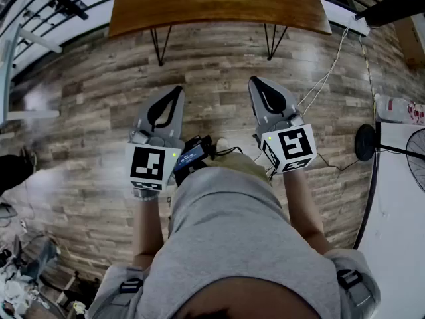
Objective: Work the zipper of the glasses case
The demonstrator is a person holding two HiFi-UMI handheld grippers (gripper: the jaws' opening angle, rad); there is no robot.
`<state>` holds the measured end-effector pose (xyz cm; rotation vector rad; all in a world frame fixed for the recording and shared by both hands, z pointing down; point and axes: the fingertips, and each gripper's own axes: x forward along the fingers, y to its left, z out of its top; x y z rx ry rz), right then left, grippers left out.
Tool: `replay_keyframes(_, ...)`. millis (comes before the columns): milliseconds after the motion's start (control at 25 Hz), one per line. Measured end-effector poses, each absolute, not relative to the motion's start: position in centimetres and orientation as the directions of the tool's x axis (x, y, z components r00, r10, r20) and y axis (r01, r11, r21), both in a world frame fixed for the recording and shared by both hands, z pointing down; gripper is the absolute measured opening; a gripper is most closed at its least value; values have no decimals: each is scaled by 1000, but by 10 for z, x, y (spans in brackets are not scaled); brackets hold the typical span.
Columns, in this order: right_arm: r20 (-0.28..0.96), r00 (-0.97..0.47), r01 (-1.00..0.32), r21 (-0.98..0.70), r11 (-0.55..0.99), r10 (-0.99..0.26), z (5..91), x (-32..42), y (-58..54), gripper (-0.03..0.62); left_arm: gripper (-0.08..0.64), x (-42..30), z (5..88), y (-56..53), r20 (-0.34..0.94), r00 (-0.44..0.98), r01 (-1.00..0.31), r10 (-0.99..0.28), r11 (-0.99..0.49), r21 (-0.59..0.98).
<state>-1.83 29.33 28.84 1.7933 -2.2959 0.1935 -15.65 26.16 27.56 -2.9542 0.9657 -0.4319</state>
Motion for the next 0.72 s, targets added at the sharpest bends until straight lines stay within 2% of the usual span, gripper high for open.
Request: replay_keyframes(720, 259, -238, -967, 29, 254, -936, 291, -21, 296, 2, 14, -155, 277, 264, 260, 771, -580, -581, -810, -89)
